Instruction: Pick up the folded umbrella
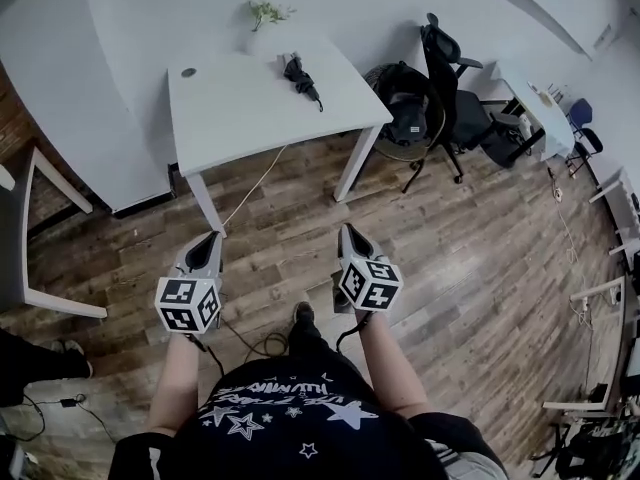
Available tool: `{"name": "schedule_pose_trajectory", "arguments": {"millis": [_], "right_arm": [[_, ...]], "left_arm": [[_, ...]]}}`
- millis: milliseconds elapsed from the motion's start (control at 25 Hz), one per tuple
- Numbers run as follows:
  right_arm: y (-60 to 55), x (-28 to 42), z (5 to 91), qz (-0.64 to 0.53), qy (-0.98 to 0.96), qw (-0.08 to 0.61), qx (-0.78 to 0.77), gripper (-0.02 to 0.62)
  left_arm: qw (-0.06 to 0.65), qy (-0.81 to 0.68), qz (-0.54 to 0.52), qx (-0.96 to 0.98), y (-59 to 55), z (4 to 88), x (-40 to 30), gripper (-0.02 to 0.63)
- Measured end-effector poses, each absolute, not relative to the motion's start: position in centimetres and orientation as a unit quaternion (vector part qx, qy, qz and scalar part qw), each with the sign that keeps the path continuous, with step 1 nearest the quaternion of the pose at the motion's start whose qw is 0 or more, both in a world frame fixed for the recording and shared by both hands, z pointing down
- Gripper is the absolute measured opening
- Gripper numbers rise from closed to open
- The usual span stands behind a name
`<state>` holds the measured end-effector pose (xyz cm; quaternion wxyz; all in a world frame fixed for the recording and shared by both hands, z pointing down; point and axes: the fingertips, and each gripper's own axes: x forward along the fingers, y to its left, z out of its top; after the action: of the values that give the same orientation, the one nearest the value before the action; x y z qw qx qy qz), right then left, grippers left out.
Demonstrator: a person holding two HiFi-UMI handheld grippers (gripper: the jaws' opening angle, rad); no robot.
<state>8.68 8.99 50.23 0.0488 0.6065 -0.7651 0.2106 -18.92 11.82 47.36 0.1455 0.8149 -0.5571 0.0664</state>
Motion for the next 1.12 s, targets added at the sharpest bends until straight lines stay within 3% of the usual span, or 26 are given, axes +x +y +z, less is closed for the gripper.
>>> {"name": "schedule_pose_trajectory", "arguments": {"millis": [560,1120], "right_arm": [[-5.2,13.5,51.3,0.238,-0.810,0.071,0.531,0.017],[-11.7,15.0,53.8,0.259,-0.815,0.092,0.510,0.018]], "left_arm": [[0.157,-0.598,0.069,0.783,-0.4,47.2,-12.4,0.003],[0.182,-0.626,0.077,0.755,-6.4,48.8,-12.1,0.003]]}}
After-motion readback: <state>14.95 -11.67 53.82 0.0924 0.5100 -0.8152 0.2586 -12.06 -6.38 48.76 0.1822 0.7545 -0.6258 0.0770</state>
